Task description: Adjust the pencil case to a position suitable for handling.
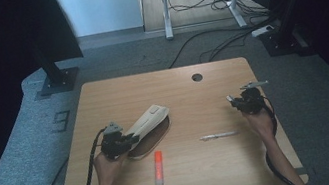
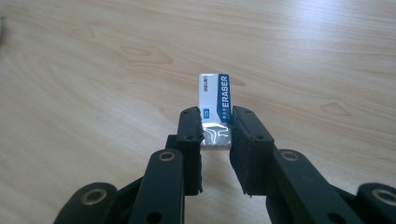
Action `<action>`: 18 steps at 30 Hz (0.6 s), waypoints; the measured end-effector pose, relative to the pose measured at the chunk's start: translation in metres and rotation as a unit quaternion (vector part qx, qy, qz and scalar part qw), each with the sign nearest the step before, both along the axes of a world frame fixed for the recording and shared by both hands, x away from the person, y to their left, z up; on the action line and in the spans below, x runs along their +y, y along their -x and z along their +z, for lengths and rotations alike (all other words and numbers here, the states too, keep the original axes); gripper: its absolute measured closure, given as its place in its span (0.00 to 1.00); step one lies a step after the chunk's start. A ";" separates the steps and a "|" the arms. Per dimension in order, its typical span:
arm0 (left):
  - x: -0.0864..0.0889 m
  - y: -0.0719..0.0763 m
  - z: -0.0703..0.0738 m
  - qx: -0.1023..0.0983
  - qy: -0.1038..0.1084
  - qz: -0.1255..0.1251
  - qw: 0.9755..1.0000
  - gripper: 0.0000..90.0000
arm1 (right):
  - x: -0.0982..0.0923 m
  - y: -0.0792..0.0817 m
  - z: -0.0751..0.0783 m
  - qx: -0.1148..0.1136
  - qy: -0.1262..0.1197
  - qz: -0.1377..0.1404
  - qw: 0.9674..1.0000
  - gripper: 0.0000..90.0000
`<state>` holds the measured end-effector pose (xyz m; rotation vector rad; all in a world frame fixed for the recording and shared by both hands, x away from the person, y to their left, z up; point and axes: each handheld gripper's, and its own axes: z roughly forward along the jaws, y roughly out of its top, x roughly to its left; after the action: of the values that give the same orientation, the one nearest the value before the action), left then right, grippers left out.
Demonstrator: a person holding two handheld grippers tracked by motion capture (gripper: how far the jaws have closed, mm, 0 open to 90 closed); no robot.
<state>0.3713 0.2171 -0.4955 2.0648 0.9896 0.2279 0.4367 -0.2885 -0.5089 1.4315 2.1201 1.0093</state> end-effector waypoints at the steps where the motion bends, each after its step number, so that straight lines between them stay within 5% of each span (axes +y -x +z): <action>1: 0.000 0.000 0.000 0.000 0.000 0.000 1.000 0.85 | 0.000 0.000 0.000 0.000 0.000 0.000 1.000 0.80; 18: 0.000 0.001 0.002 -0.006 0.000 0.000 1.000 0.85 | 0.033 0.024 0.013 -0.006 -0.013 0.060 0.998 0.80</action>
<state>0.3700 0.2171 -0.4940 2.0605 0.9835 0.2393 0.4131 -0.2556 -0.4962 1.3191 2.2153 1.0904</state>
